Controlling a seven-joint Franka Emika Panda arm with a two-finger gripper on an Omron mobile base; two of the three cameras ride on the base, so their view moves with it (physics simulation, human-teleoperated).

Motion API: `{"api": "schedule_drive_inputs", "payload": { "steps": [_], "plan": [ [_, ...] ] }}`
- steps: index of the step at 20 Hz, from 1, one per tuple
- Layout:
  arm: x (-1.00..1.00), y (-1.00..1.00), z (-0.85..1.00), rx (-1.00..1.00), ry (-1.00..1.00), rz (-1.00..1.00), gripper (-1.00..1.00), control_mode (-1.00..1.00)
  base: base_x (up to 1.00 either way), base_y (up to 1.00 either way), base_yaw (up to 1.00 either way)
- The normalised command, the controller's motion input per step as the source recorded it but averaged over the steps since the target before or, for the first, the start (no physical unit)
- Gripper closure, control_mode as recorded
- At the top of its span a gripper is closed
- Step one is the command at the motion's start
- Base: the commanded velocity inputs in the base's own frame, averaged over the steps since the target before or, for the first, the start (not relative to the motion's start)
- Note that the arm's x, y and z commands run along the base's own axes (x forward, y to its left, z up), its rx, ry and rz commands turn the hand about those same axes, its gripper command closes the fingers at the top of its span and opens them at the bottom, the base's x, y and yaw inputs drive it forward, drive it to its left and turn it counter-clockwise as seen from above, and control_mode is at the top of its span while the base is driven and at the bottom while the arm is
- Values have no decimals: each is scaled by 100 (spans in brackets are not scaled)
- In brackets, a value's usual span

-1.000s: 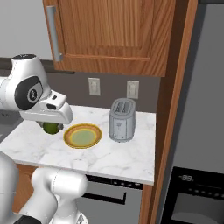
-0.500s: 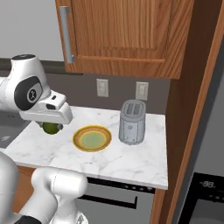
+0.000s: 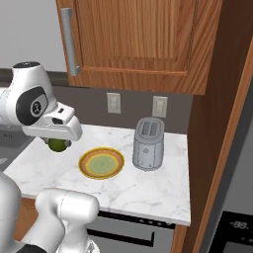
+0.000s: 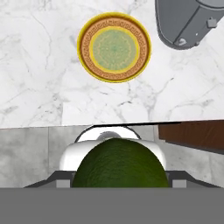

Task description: Pick lime from the fridge and place it on the plate on the counter.

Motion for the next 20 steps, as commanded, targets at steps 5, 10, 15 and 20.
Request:
{"api": "schedule_drive_inputs", "payload": {
  "steps": [5, 10, 15, 20],
  "plan": [
    [0, 0, 0, 0, 0, 0, 100, 100, 41, 0, 0],
    [37, -1, -19, 1, 0, 0, 100, -100, 0, 0, 0],
    [29, -12, -46, 3, 0, 0, 100, -100, 0, 0, 0],
    [31, -11, -57, 2, 0, 0, 100, -100, 0, 0, 0]
  ]
}}
